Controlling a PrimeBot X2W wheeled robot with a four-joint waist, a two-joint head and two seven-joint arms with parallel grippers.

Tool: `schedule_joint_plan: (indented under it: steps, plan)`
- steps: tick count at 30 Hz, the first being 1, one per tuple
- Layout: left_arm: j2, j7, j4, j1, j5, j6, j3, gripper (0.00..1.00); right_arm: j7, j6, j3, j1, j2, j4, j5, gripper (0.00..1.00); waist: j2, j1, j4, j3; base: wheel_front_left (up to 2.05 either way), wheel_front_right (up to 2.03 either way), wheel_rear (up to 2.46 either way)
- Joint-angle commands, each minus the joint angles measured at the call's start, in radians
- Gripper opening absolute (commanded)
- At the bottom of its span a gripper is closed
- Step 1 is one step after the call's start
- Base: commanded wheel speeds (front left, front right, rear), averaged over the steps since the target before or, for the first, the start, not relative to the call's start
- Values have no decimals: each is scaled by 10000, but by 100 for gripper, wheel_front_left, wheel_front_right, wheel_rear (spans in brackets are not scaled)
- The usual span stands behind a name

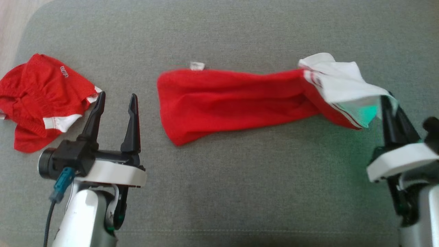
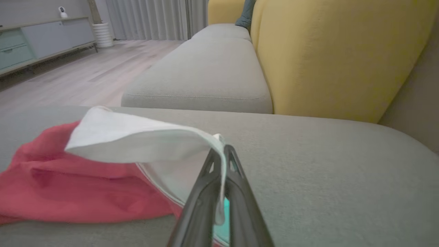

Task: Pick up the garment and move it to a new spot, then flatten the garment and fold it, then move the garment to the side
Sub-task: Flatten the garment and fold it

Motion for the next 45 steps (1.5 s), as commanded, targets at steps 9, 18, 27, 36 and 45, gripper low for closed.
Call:
schedule_joint_plan:
  steps: [9, 18, 27, 36, 45]
  plan:
    - [45, -59, -161, -116, 91, -99, 388, 100, 136, -9, -176, 678, 175, 992, -53, 0, 0, 0, -9, -20, 0, 0, 0]
    - [42, -59, 13, 154, 64, -62, 465, 100, -355, -9, 321, 750, 404, 1937, 186, 100, 0, 0, -120, -218, 0, 0, 0]
    - [91, -59, 130, 537, 17, 28, 523, 100, -1137, -9, 196, 919, 479, 851, 449, 100, 0, 0, -238, -606, 0, 0, 0]
    - [241, -38, 175, 844, -50, 92, 568, 100, -1150, -9, 125, 1111, 496, -384, 425, 100, 0, 0, -346, -991, 0, 0, 0]
    - [360, 189, 32, 1229, -37, 215, 490, 100, -885, -9, 827, 1400, 501, -976, 420, 100, 0, 0, -364, -1333, 0, 0, 0]
